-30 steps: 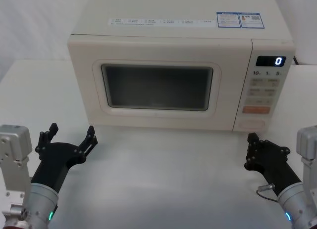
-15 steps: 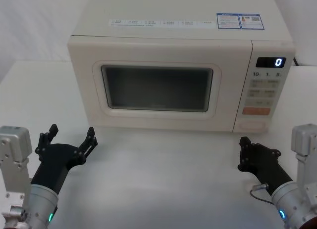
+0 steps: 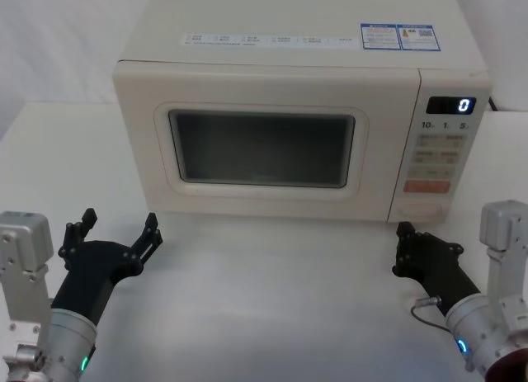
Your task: Press the button to open the microwave door with one hand; close the microwave door with the other hand.
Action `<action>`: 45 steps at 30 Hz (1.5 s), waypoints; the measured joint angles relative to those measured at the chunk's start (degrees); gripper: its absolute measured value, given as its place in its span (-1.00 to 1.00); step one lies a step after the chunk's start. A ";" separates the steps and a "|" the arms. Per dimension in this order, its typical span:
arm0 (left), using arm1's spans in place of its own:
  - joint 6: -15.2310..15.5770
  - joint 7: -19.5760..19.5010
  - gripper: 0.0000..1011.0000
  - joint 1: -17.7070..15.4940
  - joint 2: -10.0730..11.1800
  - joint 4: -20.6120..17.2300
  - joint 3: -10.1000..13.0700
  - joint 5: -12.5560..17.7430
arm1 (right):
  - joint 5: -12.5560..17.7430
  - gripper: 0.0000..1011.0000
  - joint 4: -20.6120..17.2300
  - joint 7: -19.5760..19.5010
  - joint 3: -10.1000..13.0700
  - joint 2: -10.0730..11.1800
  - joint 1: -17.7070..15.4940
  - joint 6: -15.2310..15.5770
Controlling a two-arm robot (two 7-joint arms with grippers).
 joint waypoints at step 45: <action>0.00 0.00 0.98 0.00 0.01 0.00 0.00 0.00 | -3.38 -1.00 8.65 -2.62 2.87 -1.63 6.38 -1.60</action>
